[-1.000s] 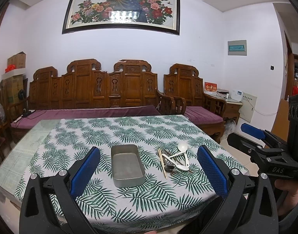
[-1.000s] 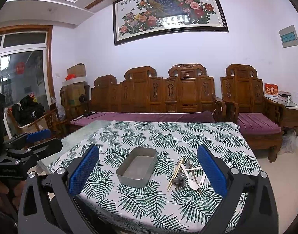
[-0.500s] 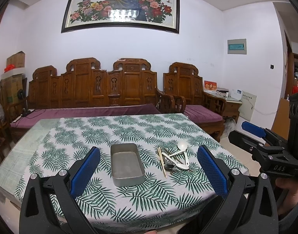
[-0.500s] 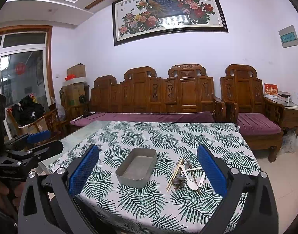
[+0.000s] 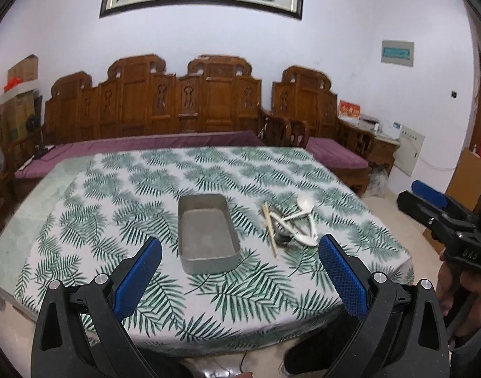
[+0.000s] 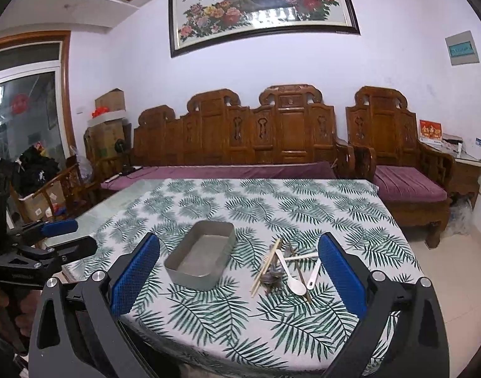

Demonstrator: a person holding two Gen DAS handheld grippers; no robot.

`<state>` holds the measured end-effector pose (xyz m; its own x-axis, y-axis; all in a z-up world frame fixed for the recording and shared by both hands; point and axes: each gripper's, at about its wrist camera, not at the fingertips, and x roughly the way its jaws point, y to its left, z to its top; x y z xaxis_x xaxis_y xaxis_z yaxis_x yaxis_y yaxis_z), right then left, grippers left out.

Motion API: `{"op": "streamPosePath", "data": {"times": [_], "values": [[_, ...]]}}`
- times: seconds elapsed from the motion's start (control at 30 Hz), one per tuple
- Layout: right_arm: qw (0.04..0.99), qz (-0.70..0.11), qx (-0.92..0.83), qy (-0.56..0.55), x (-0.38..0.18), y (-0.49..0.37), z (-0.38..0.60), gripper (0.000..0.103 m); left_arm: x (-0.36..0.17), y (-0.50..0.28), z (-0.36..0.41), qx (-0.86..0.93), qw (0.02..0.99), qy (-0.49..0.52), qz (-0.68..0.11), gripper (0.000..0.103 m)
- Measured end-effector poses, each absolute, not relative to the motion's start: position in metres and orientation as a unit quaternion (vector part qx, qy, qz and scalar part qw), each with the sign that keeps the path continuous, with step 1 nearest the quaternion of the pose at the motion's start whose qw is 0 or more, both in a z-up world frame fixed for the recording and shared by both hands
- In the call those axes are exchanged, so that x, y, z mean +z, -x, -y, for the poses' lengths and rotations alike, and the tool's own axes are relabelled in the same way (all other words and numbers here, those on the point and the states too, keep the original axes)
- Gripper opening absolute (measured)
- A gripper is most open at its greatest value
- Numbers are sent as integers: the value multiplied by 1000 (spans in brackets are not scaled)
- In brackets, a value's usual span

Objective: Organize utensils
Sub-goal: 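Move the right tool toward the utensil pile and lower it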

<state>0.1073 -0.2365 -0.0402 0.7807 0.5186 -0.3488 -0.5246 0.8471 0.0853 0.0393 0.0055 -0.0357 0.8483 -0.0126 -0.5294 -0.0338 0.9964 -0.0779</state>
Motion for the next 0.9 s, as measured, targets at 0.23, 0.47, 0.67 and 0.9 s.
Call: {"op": "streamPosePath", "data": {"times": [0.23, 0.47, 0.67, 0.9], "values": [[942, -212, 260, 10, -71, -141, 236, 100, -61, -66, -8, 2, 943, 40, -329, 96], [940, -240, 243, 11, -103, -179, 237, 100, -83, -100, -3, -8, 930, 15, -368, 96], [939, -260, 224, 15, -124, -210, 240, 100, -99, -138, 0, -18, 914, 1, -404, 96], [938, -276, 206, 32, -144, -247, 238, 100, -112, -183, 8, -24, 901, -40, -432, 96]]}}
